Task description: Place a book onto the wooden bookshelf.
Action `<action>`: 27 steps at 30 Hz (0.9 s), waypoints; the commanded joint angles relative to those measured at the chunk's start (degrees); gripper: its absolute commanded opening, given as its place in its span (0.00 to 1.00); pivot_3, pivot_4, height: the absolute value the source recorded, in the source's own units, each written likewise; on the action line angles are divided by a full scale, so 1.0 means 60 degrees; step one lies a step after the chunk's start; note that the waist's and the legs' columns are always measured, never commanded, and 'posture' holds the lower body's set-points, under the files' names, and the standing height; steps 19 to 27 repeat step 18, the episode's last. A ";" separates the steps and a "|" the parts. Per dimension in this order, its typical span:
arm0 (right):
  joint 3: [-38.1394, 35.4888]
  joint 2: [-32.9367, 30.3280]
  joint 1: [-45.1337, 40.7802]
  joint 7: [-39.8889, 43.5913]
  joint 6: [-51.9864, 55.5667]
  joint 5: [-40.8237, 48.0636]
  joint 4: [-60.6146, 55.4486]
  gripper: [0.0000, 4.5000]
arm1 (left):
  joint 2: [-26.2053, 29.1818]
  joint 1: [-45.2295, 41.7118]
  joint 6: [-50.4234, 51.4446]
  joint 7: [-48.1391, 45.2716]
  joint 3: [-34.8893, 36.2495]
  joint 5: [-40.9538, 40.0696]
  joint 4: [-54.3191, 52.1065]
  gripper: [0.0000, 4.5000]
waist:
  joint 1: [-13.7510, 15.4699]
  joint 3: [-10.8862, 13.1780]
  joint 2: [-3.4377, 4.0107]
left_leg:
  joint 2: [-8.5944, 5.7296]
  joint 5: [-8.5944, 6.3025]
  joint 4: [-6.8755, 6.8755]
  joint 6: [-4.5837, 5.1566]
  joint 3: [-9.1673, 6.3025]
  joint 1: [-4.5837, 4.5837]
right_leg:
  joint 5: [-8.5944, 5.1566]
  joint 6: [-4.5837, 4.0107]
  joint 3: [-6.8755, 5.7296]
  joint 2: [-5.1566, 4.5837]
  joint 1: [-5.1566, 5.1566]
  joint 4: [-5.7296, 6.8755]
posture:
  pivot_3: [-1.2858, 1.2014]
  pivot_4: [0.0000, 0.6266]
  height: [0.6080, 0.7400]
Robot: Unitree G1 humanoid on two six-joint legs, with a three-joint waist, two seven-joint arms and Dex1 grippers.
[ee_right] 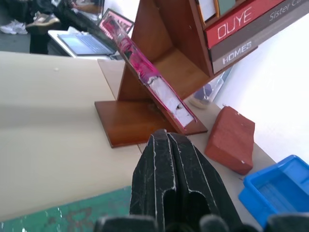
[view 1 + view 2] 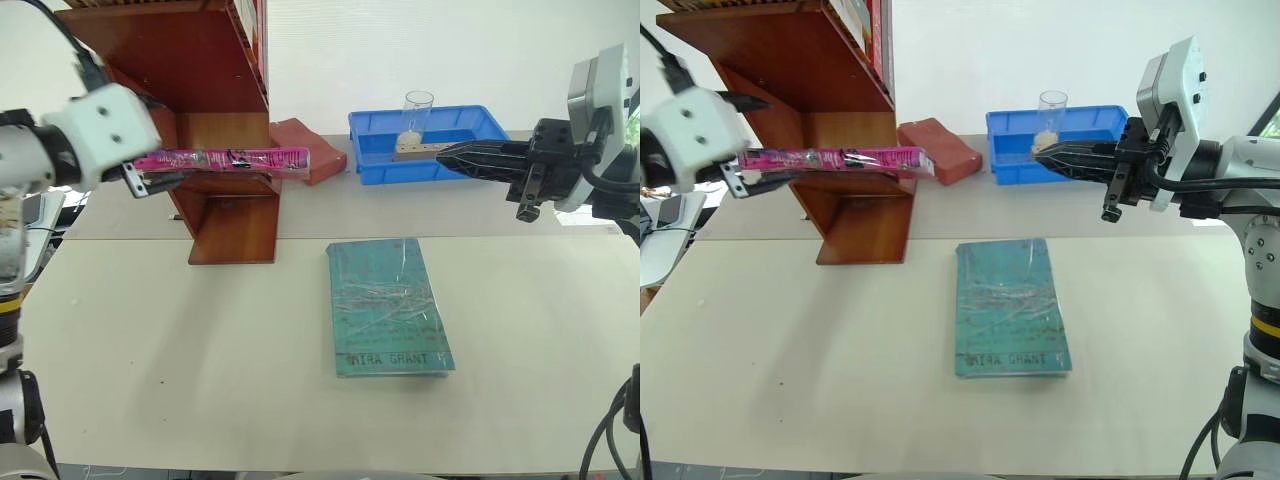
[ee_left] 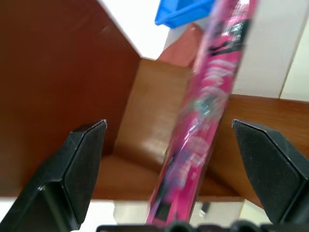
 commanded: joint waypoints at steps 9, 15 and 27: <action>0.0579 -0.0882 -0.0822 0.2043 -0.1830 -0.1385 0.1463 0.00 | 0.0831 0.3888 0.2323 -0.1568 0.3333 -0.2527 -0.1139 0.99 | 0.0026 -0.0004 -0.0007 | 0.0014 -0.0007 0.0000 0.0009 0.0020 0.0007 | 0.0010 -0.0037 -0.0013 -0.0005 -0.0047 0.0017 | 0.52 0.24 0.22; 0.0614 -0.0822 -0.0978 0.2301 -0.1931 -0.1542 0.1654 0.00 | 0.0796 0.4286 0.2373 -0.1236 0.3500 -0.2837 -0.1220 0.99 | 0.0042 -0.0012 -0.0008 | 0.0013 -0.0007 0.0001 0.0008 0.0027 0.0003 | 0.0022 -0.0066 -0.0013 -0.0014 -0.0051 0.0016 | 0.52 0.24 0.22; 0.0598 -0.0804 -0.0999 0.2379 -0.1984 -0.1599 0.1733 0.00 | 0.0779 0.4218 0.2233 -0.1057 0.3407 -0.2896 -0.1121 0.99 | 0.0031 -0.0012 -0.0009 | 0.0013 -0.0008 -0.0001 0.0009 0.0030 0.0004 | 0.0029 -0.0079 -0.0013 -0.0014 -0.0052 0.0016 | 0.52 0.24 0.22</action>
